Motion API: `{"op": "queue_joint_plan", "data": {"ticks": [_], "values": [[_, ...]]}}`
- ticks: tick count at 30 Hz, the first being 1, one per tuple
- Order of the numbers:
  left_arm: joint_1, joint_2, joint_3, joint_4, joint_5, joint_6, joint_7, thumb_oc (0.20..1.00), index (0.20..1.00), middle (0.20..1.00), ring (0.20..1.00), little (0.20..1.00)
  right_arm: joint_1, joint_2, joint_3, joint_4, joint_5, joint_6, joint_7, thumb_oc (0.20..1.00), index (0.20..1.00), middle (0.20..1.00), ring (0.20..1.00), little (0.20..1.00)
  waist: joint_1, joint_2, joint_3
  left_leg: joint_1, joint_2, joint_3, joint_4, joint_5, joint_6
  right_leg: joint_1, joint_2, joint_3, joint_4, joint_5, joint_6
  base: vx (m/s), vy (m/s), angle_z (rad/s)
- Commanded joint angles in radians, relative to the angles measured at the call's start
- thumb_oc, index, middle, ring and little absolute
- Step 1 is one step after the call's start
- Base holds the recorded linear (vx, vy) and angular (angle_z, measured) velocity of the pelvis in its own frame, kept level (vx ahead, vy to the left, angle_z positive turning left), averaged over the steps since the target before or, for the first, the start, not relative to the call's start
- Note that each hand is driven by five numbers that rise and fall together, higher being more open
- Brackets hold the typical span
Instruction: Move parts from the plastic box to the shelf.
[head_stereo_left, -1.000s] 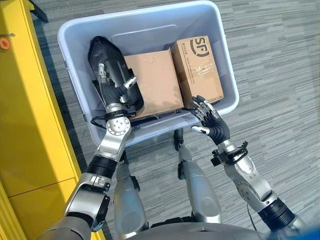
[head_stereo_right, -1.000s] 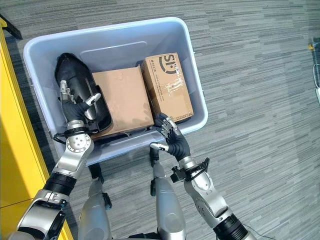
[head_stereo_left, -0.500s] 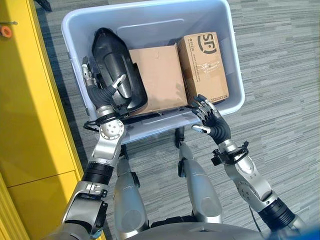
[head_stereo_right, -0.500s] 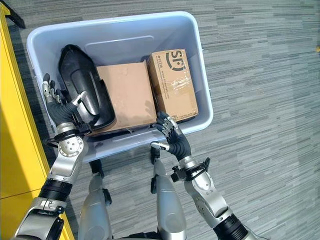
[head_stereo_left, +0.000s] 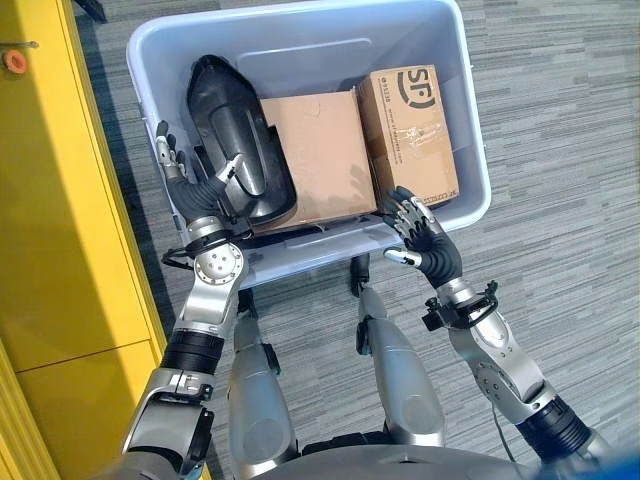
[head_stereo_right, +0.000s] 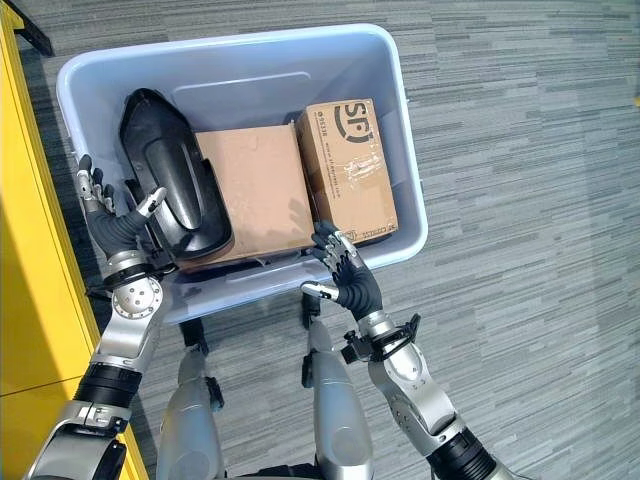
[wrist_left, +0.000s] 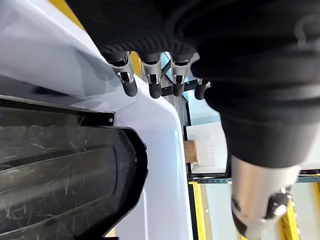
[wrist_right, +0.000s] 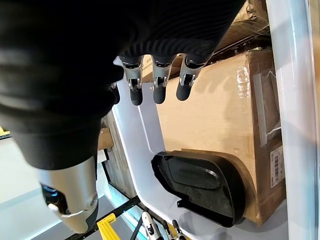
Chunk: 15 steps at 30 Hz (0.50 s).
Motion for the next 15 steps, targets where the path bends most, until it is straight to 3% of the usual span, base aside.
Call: {"op": "queue_joint_plan", "data": {"ticks": [1, 15], "values": [[-0.006, 0.039, 0.023, -0.044, 0.039, -0.064, 0.014, 1.000, 1.000, 1.000, 1.000, 1.000, 0.001, 0.003, -0.038, -0.075, 0.022, -0.066, -0.007, 1.000, 1.000, 1.000, 1.000, 1.000, 0.005, -0.046, -0.007, -0.040, -0.015, -0.039, 0.041, -0.004, 0.011, 0.009, -0.023, -0.019, 0.004, 0.001, 0.065, 0.00, 0.000, 0.00], [0.004, 0.025, -0.001, 0.077, 0.002, -0.042, -0.003, 1.000, 1.000, 1.000, 1.000, 1.000, 0.012, -0.008, -0.039, -0.071, 0.019, -0.062, -0.008, 1.000, 1.000, 1.000, 1.000, 1.000, 0.004, -0.055, 0.006, -0.064, -0.017, -0.047, 0.053, -0.002, 0.013, -0.005, -0.024, -0.020, 0.004, 0.006, 0.063, 0.00, 0.000, 0.00]]}}
